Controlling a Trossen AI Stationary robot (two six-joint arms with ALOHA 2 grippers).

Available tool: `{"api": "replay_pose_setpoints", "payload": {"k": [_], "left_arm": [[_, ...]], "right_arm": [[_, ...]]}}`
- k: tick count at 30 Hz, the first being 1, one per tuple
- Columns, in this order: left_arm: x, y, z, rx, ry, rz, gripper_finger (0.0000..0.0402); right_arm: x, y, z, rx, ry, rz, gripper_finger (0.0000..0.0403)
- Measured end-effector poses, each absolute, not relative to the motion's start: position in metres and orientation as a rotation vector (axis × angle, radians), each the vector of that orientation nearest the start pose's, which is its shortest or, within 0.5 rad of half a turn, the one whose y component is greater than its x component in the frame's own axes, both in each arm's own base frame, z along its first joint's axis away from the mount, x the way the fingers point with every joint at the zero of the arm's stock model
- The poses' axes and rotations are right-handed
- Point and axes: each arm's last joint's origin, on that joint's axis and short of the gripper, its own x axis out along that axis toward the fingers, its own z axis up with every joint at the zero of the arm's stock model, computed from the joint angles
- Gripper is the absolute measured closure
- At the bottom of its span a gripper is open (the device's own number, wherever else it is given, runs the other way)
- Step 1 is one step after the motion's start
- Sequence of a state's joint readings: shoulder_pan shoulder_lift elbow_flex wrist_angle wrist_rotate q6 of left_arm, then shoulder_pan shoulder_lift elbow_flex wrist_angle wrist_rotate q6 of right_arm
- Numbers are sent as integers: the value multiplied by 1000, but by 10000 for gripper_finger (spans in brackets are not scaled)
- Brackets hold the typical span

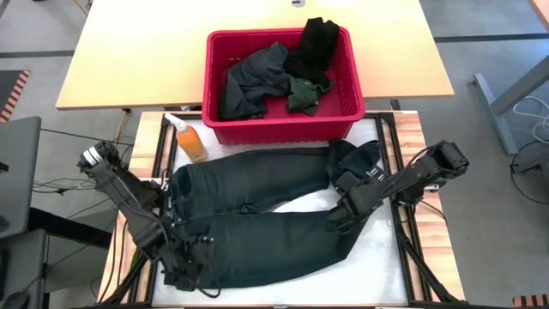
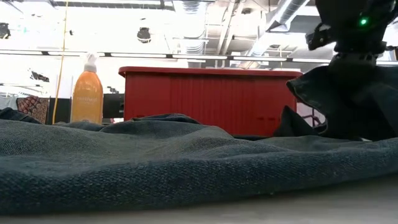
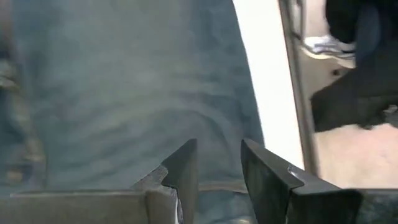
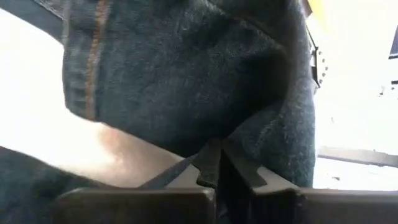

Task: Fold Laundry from Bin
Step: Fold the dark blue jeans

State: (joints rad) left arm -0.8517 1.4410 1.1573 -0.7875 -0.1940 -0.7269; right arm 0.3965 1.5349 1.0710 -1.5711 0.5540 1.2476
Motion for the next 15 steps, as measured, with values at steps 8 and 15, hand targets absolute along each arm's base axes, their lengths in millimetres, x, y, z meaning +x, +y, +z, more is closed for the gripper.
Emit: {"api": "replay_pose_setpoints", "payload": {"k": [8,15], "left_arm": [[168,-232,230,-206,1051,-325,292],[159,-234,211,-201,1032,-373,292]], "right_arm": [[198,82,259,-67,1324,-859,323],[205,105,295,-236,1399,-344,297]]}}
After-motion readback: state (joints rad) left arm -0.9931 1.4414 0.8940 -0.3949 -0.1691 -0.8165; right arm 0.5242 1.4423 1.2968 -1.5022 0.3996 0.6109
